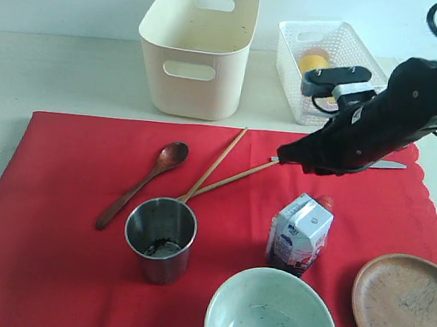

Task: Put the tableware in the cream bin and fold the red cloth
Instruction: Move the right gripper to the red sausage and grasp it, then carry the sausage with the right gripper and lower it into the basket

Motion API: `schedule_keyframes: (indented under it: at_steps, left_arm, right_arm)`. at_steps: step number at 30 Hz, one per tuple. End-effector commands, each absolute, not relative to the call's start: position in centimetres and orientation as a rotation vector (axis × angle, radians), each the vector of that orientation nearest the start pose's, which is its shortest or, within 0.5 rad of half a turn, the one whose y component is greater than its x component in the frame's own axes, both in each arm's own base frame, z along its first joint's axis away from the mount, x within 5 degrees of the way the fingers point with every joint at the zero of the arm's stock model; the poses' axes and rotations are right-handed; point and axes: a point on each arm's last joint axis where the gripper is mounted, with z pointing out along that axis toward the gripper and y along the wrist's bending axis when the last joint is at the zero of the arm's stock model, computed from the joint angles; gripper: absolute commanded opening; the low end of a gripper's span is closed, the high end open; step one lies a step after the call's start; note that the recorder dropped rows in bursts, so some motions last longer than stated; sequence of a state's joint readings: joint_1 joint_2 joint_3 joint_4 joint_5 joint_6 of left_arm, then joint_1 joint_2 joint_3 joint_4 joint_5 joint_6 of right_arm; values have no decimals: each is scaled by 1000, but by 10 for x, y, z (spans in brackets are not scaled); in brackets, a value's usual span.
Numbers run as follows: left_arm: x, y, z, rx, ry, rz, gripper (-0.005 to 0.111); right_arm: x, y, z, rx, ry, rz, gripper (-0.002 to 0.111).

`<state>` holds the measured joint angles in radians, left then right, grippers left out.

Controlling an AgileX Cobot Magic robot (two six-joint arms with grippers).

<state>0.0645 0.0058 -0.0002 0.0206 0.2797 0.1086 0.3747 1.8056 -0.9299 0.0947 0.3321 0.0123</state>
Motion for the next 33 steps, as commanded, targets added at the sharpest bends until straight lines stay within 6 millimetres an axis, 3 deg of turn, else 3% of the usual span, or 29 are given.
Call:
schedule_keyframes:
  at_steps: [1,4,11,24,27,33]
  left_arm:
    - [55,4,188,53,1758,139,1]
    - [55,4,188,53,1758,139,1]
    - [55,4,188,53,1758,139,1]
    - [55,4,188,53,1758,139,1]
    - [55,4,188,53,1758,139,1]
    - [55,4,188,53,1758,139,1]
  right_arm:
    - [300,122,180,-232,2663,232,49]
    - [286,120,181,-113,2790,265,56]
    - [266,132,143,-60,2852,281,56]
    - [269,129,106,6,2893,164,54]
    - [270,129,106,2,2882,173,42]
    - [271,130,123,5,2825,208,0]
